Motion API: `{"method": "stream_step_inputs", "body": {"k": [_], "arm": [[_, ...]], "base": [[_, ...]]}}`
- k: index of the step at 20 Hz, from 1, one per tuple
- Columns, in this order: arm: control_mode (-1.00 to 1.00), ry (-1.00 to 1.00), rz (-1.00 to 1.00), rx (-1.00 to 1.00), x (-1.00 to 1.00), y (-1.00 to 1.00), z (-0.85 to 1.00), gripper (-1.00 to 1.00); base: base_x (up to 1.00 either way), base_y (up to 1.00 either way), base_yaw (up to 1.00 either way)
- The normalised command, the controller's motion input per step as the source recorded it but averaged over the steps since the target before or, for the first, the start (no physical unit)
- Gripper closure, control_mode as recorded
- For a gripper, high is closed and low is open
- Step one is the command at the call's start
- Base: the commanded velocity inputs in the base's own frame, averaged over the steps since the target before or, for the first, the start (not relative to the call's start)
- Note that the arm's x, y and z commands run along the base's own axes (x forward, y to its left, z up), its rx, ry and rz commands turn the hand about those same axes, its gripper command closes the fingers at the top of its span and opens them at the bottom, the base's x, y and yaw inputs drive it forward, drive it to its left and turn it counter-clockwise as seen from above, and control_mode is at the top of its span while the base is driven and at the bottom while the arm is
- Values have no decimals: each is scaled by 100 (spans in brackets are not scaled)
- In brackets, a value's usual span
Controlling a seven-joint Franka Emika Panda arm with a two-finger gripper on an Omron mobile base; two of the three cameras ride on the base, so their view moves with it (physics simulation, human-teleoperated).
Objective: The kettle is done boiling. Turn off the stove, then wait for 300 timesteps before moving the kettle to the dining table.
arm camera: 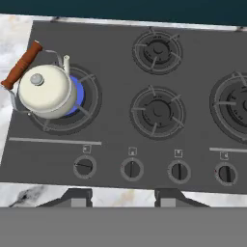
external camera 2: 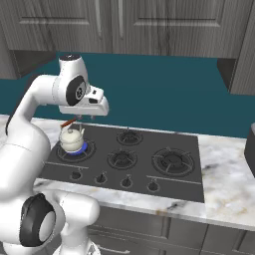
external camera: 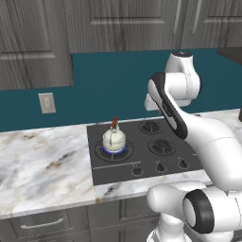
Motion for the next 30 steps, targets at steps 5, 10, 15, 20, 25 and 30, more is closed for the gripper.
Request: {"method": "stream_step_inputs", "body": {"k": [5,10,15,20,25,30], "arm": [[-100,-8,2,-1,-31,1,0,-100],[-100,-4,9,-1,-34,9,-6,-100],[-100,0,12,0,-30,9,-20,-100],[-100,0,12,-1,-9,15,-30,-100],[-100,0,13,-3,-1,13,-32,-100],[-100,0,15,-3,-3,10,-31,-100]], "base": [[0,0,0],[0,0,0],[0,0,0],[0,0,0],[0,0,0],[0,0,0]]}}
